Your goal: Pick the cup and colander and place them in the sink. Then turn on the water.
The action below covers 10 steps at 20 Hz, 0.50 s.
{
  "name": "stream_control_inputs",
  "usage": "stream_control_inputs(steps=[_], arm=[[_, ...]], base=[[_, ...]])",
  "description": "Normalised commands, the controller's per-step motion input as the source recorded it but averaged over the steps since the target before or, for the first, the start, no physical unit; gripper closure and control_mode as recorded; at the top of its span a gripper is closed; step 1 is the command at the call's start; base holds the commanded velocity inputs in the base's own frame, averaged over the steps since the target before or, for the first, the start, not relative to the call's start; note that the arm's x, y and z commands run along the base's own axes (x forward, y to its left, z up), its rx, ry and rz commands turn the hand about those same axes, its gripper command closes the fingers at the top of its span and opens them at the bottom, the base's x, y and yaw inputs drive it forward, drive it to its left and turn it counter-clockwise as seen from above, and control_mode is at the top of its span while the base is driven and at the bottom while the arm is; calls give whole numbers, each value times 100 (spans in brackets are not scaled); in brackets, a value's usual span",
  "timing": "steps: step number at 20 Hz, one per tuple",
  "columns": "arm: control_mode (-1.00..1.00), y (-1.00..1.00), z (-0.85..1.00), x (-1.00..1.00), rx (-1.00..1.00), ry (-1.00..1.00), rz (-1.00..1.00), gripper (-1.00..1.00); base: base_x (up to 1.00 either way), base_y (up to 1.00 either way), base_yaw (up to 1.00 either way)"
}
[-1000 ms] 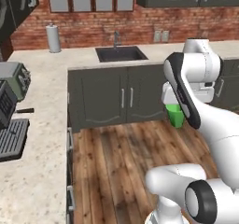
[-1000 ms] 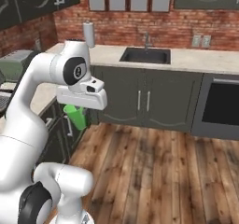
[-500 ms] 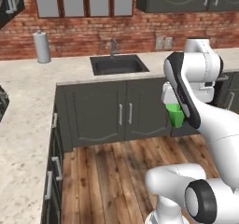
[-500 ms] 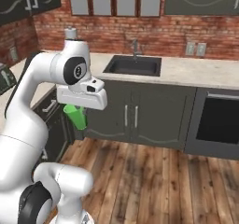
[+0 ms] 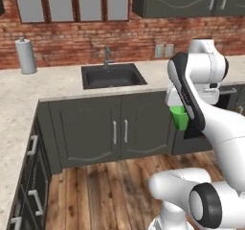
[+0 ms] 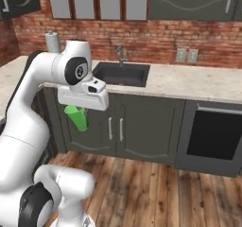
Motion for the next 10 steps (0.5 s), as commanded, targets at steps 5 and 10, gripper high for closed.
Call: stream_control_inputs(steps=[5, 10], arm=[[100, 0, 0, 0, 0, 0, 0, 100], [100, 0, 0, 0, 0, 0, 0, 100]], base=[[59, -48, 0], [74, -11, -3]])
